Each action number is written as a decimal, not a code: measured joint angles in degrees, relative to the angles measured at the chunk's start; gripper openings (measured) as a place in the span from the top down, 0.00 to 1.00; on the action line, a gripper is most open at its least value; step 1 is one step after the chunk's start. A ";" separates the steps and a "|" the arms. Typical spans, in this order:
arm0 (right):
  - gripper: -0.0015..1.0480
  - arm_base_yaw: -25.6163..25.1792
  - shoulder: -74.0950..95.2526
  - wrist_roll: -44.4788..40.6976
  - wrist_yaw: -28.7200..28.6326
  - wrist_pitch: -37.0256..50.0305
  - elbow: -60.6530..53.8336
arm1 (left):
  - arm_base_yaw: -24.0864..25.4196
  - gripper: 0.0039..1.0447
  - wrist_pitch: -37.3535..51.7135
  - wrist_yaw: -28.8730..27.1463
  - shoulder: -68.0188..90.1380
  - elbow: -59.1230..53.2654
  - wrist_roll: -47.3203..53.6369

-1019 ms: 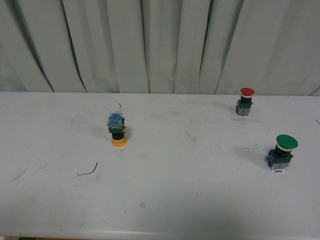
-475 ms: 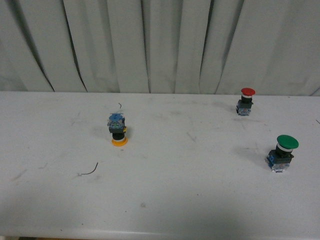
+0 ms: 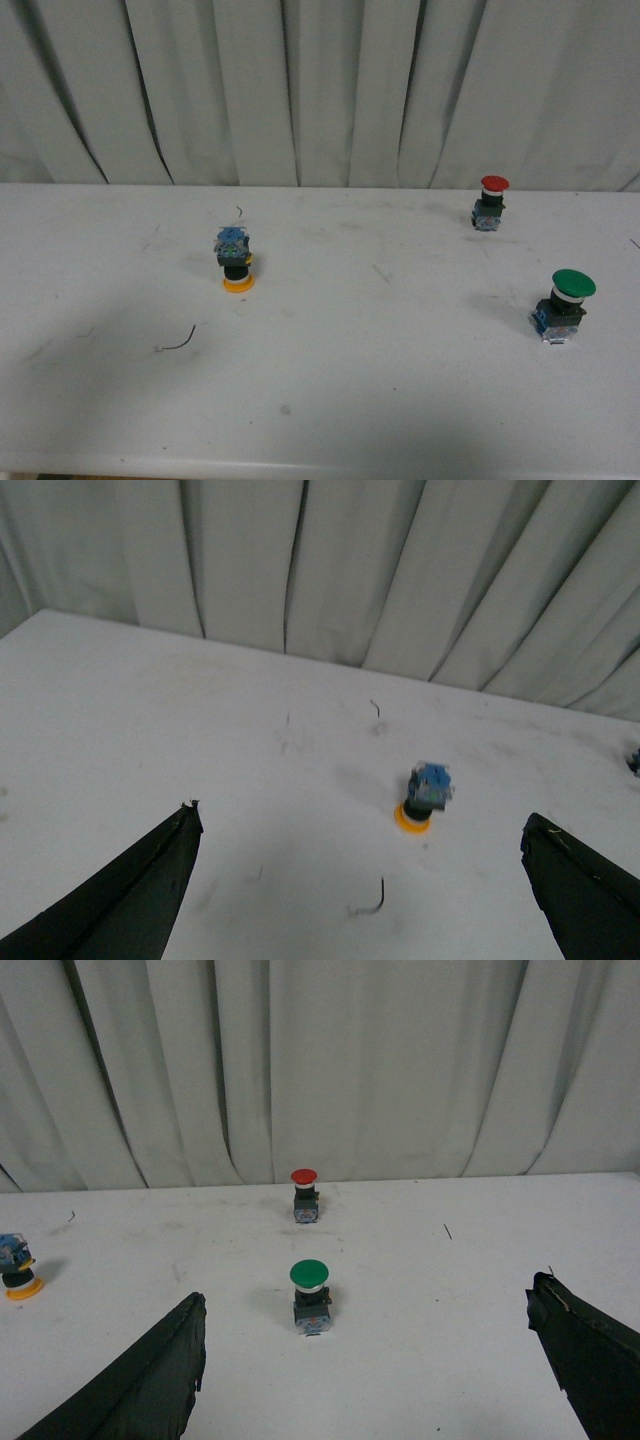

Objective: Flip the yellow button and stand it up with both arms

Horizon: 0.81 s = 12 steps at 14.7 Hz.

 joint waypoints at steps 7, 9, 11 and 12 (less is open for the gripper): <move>0.06 0.00 0.00 -0.02 0.02 0.00 0.00 | -4.31 0.06 -1.79 5.33 45.81 32.74 1.03; 0.06 0.00 0.00 -0.02 0.00 0.00 0.00 | -7.93 0.06 -14.53 6.99 59.93 52.00 2.49; 0.06 0.00 0.00 0.00 0.00 0.00 0.00 | -9.11 0.06 -20.35 8.37 63.34 56.81 2.91; 0.06 0.00 0.00 -0.02 0.02 0.00 0.00 | -9.62 0.06 -22.29 8.79 64.30 58.18 3.56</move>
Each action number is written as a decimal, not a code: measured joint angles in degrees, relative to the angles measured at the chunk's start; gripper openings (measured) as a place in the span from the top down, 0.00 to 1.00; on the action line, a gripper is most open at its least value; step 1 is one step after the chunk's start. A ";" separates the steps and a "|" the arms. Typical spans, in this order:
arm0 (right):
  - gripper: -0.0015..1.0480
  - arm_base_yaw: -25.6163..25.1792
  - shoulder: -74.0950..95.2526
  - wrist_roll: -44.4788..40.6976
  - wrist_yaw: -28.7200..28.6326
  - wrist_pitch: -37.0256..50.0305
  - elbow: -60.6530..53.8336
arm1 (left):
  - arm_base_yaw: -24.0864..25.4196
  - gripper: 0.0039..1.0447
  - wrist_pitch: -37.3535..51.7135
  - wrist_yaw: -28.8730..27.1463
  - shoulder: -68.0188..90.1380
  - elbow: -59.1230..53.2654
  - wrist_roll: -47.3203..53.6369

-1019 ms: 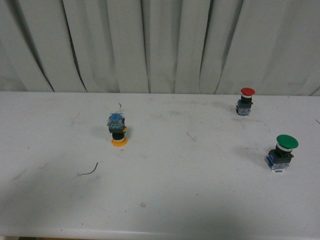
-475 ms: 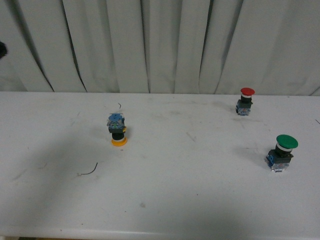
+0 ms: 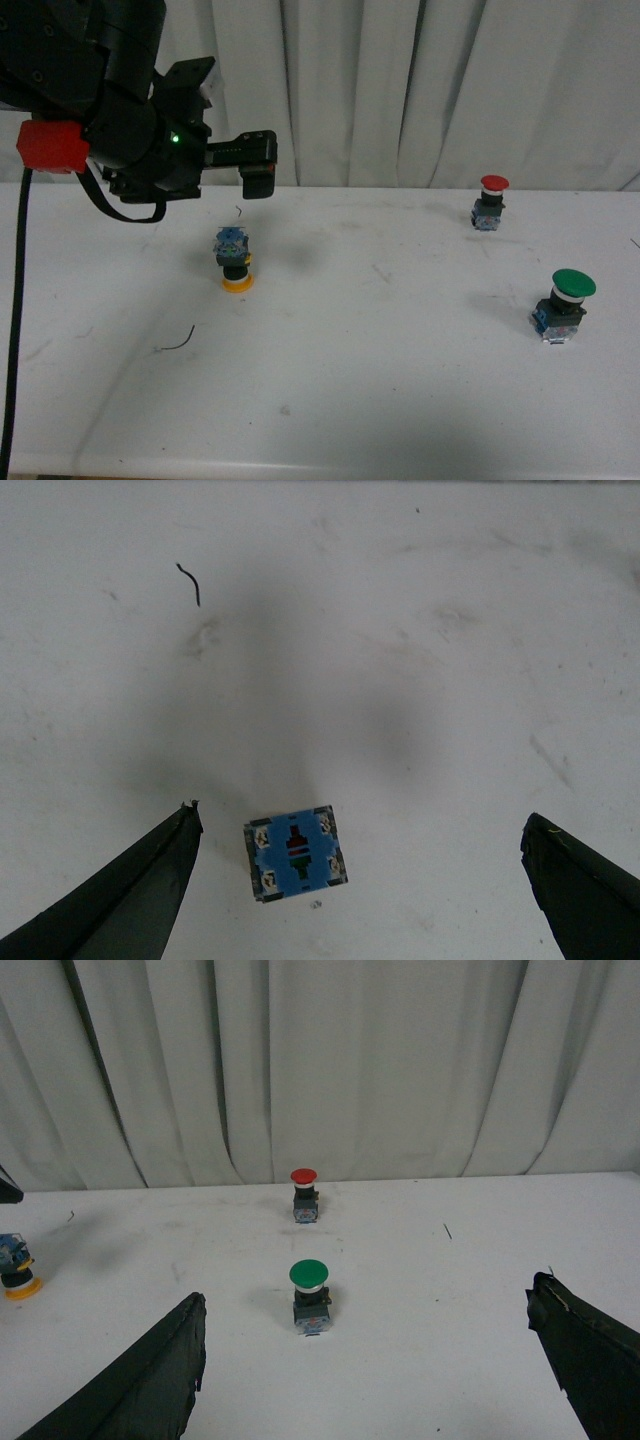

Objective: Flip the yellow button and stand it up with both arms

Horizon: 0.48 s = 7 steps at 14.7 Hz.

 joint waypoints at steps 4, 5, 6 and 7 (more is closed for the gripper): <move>0.06 0.00 0.00 0.02 0.00 0.00 0.00 | -0.85 0.06 -7.72 -1.84 4.70 6.56 2.05; 0.06 0.00 0.00 0.00 0.00 0.00 0.00 | -0.79 0.06 -9.66 -1.64 5.84 7.06 2.34; 0.06 0.00 0.00 0.00 0.00 0.00 0.00 | -0.57 0.06 -10.97 -2.10 7.13 7.87 2.54; 0.06 0.00 0.00 0.00 0.00 -0.02 0.00 | -0.39 0.06 -11.30 -2.78 8.00 8.44 2.54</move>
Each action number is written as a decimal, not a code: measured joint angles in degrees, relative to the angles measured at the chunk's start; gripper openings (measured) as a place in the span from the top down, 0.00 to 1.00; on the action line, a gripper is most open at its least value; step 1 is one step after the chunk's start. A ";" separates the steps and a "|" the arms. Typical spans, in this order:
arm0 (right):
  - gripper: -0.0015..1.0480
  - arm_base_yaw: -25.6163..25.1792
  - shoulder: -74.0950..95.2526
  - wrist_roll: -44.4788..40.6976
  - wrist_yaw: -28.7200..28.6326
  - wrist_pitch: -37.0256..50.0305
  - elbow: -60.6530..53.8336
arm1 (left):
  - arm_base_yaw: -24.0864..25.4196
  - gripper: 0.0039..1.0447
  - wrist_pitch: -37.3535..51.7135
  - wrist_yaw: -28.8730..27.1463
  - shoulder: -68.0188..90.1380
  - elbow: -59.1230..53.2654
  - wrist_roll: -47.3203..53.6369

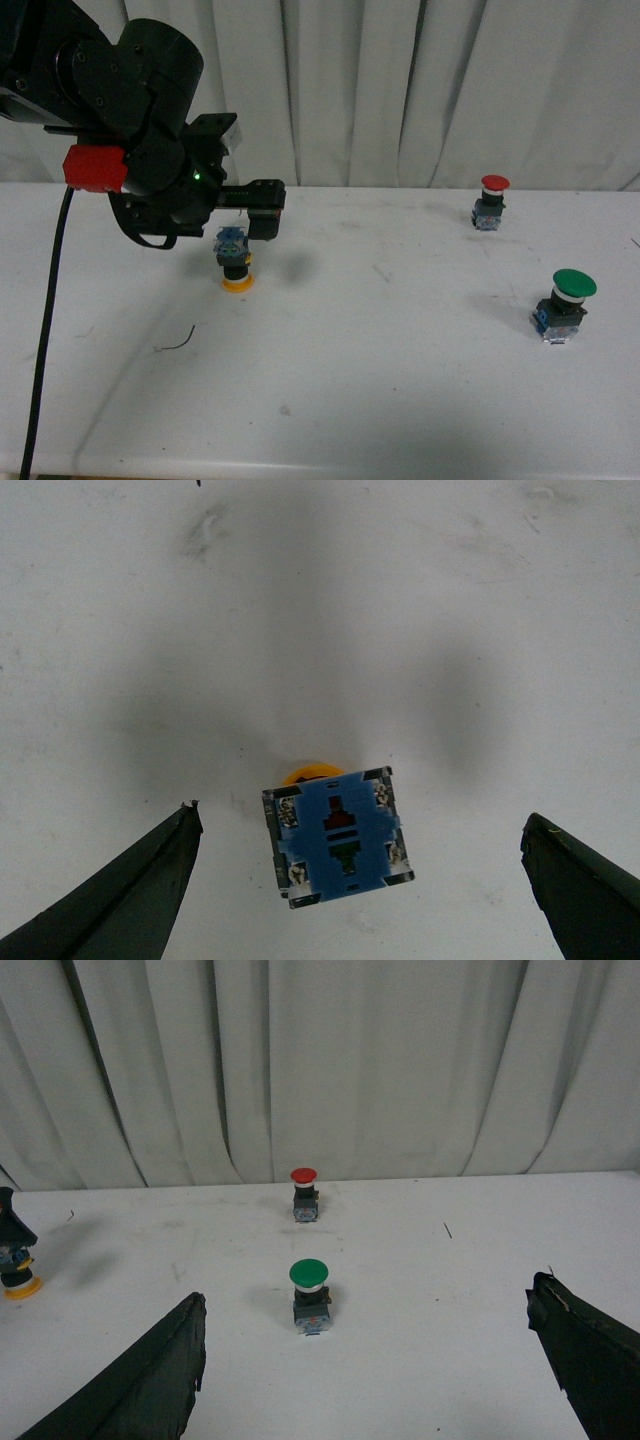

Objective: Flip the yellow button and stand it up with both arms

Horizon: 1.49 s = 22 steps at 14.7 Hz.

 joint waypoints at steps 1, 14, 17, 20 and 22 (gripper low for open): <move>0.06 0.00 0.00 0.00 -0.02 0.02 0.00 | 0.20 0.06 -0.39 0.04 0.52 0.42 -0.02; 0.06 0.00 0.00 0.00 -0.02 0.02 0.00 | -1.07 0.68 -2.73 -2.54 3.69 4.42 0.63; 0.06 0.00 0.00 0.02 -0.02 0.02 0.00 | -1.33 0.68 -1.62 -2.56 2.73 3.06 1.11; 0.06 0.00 0.00 0.02 0.00 0.02 0.00 | -1.75 0.69 2.60 -0.48 -3.83 -2.71 1.16; 0.06 0.00 0.00 0.02 0.00 0.02 0.00 | -1.84 0.69 9.53 5.25 -12.39 -8.41 -0.72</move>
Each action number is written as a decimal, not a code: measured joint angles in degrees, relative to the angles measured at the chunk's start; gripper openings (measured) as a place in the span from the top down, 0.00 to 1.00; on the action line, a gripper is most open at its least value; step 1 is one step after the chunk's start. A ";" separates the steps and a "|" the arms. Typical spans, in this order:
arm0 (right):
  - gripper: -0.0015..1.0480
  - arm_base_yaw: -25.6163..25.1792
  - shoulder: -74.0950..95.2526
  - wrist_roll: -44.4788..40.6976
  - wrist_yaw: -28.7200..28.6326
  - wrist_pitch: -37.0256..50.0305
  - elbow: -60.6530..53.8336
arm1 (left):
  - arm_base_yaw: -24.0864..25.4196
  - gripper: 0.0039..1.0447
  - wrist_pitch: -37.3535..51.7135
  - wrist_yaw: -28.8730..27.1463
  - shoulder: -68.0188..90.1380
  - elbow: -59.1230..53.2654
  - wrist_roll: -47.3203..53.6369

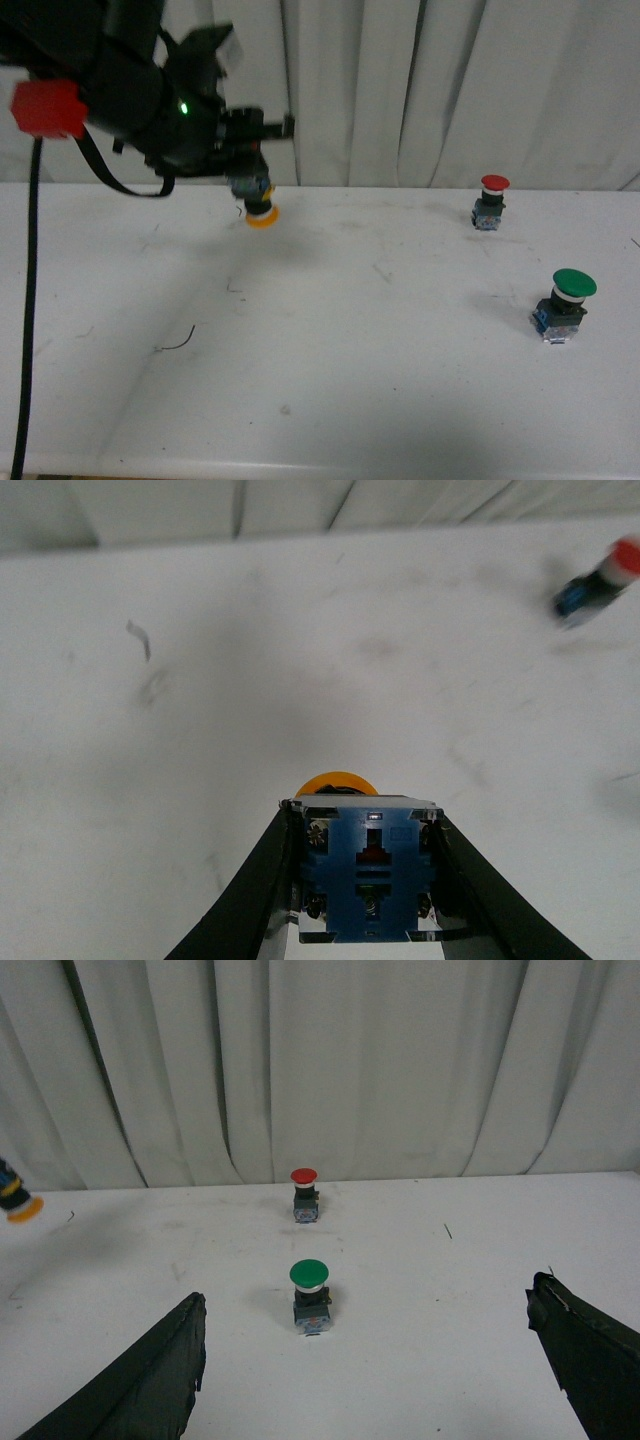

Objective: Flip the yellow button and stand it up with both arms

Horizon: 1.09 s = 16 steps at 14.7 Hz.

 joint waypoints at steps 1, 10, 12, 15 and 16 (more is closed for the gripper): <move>0.06 0.00 0.00 -0.02 -0.02 0.00 0.00 | -0.13 0.69 7.26 5.33 -7.43 -5.09 -2.86; 0.06 0.00 0.00 0.00 -0.02 0.00 0.00 | -1.07 0.69 43.10 25.79 -23.43 -31.08 -32.87; 0.06 0.00 0.00 0.00 0.00 0.00 0.00 | -0.90 0.69 51.10 26.75 -21.22 -34.60 -37.40; 0.06 0.00 0.00 -0.02 0.00 0.00 0.00 | -0.07 0.69 64.83 26.75 -17.38 -38.86 -45.53; 0.06 0.00 0.00 -0.02 0.00 0.00 0.00 | 0.24 0.69 72.67 26.71 -14.93 -39.23 -50.90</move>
